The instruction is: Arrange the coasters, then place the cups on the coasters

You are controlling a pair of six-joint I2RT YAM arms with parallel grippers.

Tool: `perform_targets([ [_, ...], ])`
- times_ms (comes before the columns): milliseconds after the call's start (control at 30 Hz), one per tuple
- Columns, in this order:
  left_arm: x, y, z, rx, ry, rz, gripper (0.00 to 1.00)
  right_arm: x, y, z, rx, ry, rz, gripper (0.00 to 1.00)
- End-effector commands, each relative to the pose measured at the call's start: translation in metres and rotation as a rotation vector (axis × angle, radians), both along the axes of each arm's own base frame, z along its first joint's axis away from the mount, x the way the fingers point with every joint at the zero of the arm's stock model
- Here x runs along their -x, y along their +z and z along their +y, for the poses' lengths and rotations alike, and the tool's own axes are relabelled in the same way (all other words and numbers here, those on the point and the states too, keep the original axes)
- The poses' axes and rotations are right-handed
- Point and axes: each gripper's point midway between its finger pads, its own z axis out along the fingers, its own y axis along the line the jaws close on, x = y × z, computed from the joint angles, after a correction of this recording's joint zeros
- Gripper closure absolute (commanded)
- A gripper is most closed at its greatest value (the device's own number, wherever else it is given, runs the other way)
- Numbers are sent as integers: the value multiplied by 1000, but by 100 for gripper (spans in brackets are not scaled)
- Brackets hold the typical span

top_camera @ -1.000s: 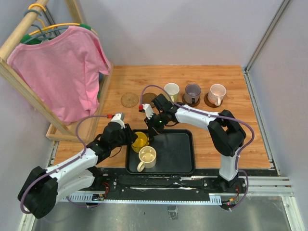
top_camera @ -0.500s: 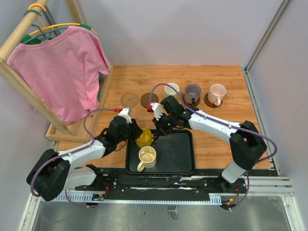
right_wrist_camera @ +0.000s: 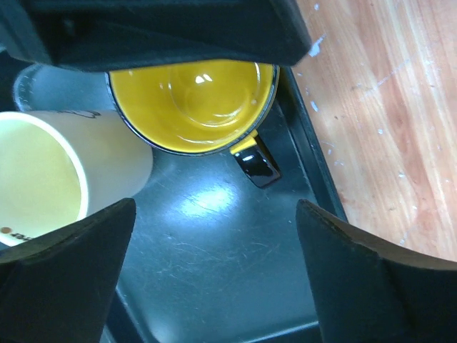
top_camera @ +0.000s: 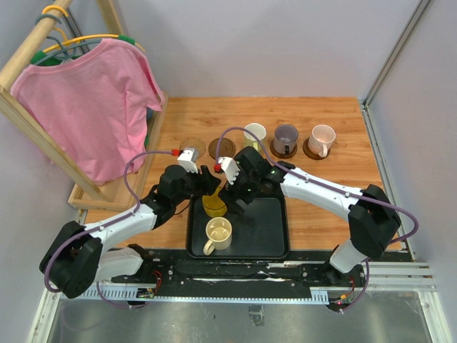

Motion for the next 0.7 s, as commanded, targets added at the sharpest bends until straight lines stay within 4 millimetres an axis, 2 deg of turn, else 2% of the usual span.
perform_targets([
  [0,-3,27,3,13,16,-76,39,-9,0,-11,83,73,-118,1],
  [200,3,35,21,9,79,-103,34,-28,8,-22,129,118,-251,0],
  [367,5,35,29,2,108,-102,34,-41,14,-17,84,142,-247,4],
  [500,7,32,33,4,127,-97,34,-38,12,-6,37,207,-183,4],
  [667,8,29,37,0,146,-91,33,-32,0,7,8,269,-105,7],
])
